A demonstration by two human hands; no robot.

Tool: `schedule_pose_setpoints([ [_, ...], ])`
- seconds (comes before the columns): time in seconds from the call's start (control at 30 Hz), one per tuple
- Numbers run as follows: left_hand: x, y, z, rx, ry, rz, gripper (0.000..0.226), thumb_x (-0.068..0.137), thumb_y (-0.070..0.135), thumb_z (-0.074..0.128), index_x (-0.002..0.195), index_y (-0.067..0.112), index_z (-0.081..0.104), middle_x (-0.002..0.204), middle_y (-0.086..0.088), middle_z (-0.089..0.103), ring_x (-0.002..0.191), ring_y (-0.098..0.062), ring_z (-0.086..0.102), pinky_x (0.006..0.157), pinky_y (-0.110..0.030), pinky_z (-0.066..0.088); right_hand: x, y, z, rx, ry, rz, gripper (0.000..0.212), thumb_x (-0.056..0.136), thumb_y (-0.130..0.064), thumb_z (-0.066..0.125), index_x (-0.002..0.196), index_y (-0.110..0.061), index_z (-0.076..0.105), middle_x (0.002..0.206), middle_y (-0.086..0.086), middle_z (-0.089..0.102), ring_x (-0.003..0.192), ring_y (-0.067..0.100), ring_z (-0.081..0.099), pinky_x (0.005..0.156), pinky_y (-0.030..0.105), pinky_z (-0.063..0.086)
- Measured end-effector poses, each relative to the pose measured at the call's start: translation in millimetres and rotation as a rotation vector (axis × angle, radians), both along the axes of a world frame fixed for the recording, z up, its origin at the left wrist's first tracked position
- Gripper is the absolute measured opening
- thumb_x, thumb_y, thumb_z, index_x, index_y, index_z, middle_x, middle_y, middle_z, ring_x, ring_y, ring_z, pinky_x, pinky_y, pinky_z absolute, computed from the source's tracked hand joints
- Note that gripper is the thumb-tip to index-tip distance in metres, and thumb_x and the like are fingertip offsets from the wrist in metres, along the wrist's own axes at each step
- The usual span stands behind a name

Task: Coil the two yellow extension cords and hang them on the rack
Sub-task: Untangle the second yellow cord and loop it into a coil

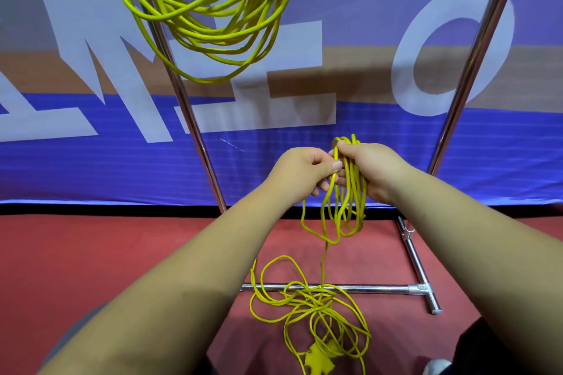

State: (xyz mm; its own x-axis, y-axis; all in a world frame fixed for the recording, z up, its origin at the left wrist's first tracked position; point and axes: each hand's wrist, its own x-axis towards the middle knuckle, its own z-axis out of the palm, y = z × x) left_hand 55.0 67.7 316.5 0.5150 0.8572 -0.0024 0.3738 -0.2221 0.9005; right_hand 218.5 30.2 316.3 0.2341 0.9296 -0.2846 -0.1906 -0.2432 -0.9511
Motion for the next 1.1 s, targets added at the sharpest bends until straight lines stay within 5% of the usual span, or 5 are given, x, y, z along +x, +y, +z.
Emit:
schedule_pose_setpoints([
  [0.1, 2, -5, 3, 0.033, 0.041, 0.001, 0.023, 0.097, 0.029, 0.071, 0.087, 0.008, 0.072, 0.082, -0.007, 0.077, 0.057, -0.011, 0.065, 0.048, -0.013, 0.043, -2, 0, -2, 0.016, 0.017, -0.004, 0.029, 0.108, -0.031, 0.061, 0.102, -0.005, 0.072, 0.085, 0.015, 0.072, 0.075, 0.033, 0.070, 0.082, 0.049, 0.061],
  [0.47, -11, 2, -24, -0.266, 0.329, 0.101, 0.048, 0.110, 0.040, 0.039, 0.083, 0.009, 0.065, 0.072, -0.008, 0.068, 0.057, -0.023, 0.064, 0.051, -0.026, 0.046, 4, 0, 7, 0.063, 0.075, -0.087, 0.029, 0.111, -0.034, 0.055, 0.093, -0.013, 0.063, 0.071, 0.001, 0.063, 0.053, 0.015, 0.060, 0.058, 0.034, 0.059],
  [0.63, -18, -5, -89, -0.222, 0.754, -0.231, 0.023, 0.102, 0.020, 0.055, 0.116, 0.007, 0.068, 0.102, -0.014, 0.073, 0.076, -0.025, 0.067, 0.067, -0.035, 0.054, 15, -3, 3, 0.010, 0.177, -0.152, 0.031, 0.108, -0.040, 0.060, 0.096, -0.012, 0.066, 0.064, -0.005, 0.048, 0.045, 0.010, 0.040, 0.044, 0.024, 0.038],
  [0.8, -3, -25, -158, -0.285, 0.837, -0.316, 0.069, 0.093, 0.035, 0.073, 0.154, 0.023, 0.044, 0.136, -0.008, 0.064, 0.113, -0.033, 0.067, 0.094, -0.036, 0.053, 21, -5, -3, 0.002, 0.195, -0.153, 0.028, 0.104, -0.031, 0.063, 0.112, -0.005, 0.071, 0.057, -0.006, 0.044, 0.042, 0.009, 0.039, 0.041, 0.021, 0.037],
  [1.1, -14, -68, -267, -0.378, 0.815, -0.384, 0.025, 0.097, 0.014, 0.063, 0.121, 0.017, 0.072, 0.105, -0.002, 0.071, 0.095, -0.018, 0.065, 0.087, -0.029, 0.051, 33, -13, 5, -0.007, 0.175, -0.067, 0.018, 0.093, -0.026, 0.052, 0.090, -0.015, 0.066, 0.056, -0.004, 0.026, 0.040, 0.013, 0.021, 0.042, 0.022, 0.025],
])
